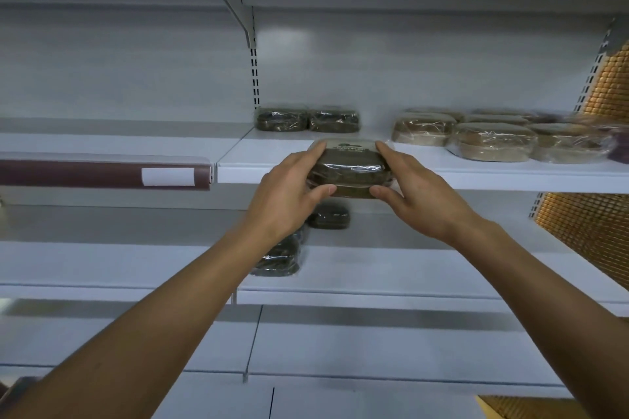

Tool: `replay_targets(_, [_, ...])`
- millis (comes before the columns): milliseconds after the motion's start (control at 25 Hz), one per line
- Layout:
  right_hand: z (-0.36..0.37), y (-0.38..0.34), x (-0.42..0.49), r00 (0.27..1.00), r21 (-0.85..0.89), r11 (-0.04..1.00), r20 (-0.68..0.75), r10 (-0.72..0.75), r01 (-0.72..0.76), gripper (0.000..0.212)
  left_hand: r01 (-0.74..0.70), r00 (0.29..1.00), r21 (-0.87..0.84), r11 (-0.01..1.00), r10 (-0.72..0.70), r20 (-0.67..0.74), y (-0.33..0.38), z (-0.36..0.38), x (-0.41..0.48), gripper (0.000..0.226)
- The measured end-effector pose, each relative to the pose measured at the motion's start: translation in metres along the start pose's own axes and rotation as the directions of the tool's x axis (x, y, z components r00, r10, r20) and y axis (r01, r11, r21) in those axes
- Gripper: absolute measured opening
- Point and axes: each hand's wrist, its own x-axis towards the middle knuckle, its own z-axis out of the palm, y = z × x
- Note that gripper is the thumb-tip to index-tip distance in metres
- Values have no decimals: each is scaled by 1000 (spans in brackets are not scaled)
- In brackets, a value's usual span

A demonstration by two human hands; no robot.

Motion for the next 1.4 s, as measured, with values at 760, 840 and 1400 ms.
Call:
replay_targets(760, [100,22,-83,961,-35,991,243,132,-127,70,131,972,17,991,-132,195,-36,88,-106,71])
replay_targets(840, [113,31,-86,950,-40,989,274,150,-145,70,139,962,38,990,-144,231,-39,102,-110,69])
replay_targets(1400, [205,98,-79,918,4,983,357,170,-184,71,229,882,181,956,-283,376,-74,194,-106,70])
